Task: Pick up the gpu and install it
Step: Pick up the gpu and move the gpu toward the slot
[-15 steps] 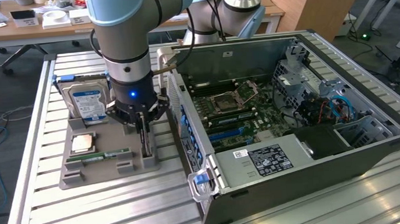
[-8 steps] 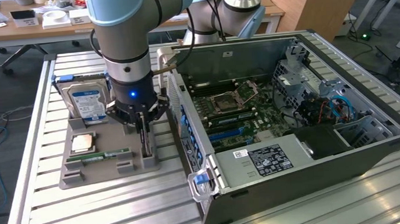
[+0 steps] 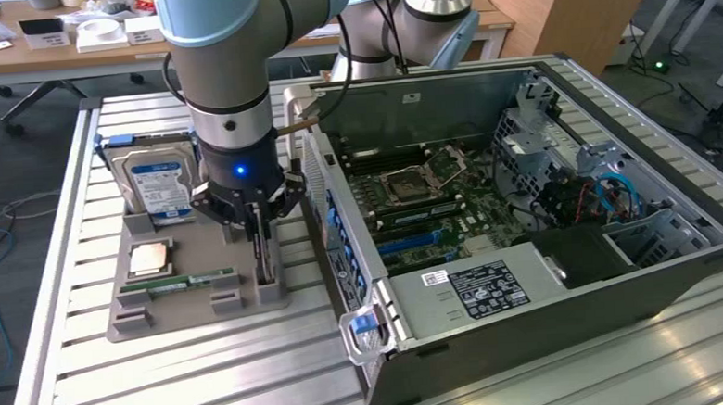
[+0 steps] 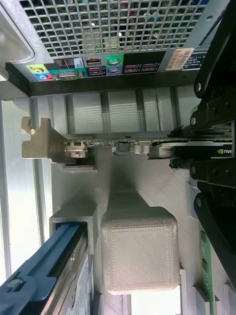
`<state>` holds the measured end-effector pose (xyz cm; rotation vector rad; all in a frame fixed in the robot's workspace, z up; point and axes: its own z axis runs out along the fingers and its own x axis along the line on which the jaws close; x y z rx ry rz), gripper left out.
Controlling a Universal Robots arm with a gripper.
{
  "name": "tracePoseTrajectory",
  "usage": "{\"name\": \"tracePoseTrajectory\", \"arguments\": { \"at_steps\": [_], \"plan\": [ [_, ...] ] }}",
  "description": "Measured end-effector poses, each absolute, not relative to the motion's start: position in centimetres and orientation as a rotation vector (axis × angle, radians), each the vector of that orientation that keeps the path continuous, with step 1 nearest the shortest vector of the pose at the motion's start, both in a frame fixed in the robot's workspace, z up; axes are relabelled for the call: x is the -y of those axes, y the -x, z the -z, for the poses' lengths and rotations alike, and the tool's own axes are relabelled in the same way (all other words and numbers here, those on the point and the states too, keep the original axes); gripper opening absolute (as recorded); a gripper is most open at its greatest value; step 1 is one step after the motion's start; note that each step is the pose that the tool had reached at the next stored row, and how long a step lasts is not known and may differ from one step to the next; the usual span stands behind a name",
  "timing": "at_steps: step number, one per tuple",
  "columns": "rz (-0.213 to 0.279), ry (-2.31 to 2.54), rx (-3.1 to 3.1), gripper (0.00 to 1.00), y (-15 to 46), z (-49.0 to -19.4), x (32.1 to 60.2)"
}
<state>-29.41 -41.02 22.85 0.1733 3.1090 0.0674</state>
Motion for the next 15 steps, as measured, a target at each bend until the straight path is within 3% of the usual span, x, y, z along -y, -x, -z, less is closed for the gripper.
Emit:
{"name": "tracePoseTrajectory", "arguments": {
  "at_steps": [15],
  "plan": [
    [-0.069, -0.094, -3.114, 0.26, 29.41, -22.84, 41.02]
  ]
}}
